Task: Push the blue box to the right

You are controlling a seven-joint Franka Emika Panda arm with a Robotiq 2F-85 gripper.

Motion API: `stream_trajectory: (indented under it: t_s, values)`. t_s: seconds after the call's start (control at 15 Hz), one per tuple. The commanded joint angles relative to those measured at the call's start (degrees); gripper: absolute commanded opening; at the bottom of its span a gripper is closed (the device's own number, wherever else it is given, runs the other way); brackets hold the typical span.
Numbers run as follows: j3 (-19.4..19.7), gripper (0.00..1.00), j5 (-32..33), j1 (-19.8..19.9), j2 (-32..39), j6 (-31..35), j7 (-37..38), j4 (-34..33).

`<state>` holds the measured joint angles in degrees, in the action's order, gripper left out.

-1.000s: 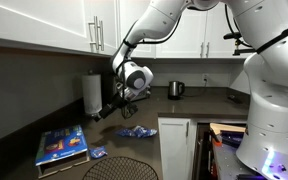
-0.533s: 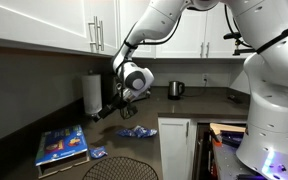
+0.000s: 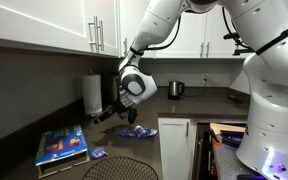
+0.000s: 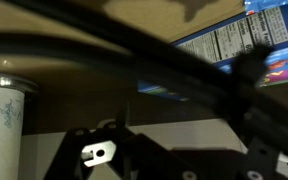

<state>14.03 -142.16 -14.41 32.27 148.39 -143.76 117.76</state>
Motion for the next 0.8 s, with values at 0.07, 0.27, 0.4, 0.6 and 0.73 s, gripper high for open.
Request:
stream_trajectory:
  t_s: [0.07,0.27,0.4,0.6,0.73]
  values:
    - [9.45,1.0,-6.8,-9.57,3.07,-3.95,-6.08,-2.57]
    - [14.98,1.0,-7.81,-15.71,5.35,-7.29,-5.53,-4.07]
    - [18.24,1.0,-9.94,-20.49,8.14,-8.98,-5.49,-5.74]
    - [15.51,1.0,-7.27,-17.98,8.27,-9.12,-5.49,-7.77]
    - [14.81,1.0,-7.25,-16.81,9.57,-9.88,-5.49,-9.16]
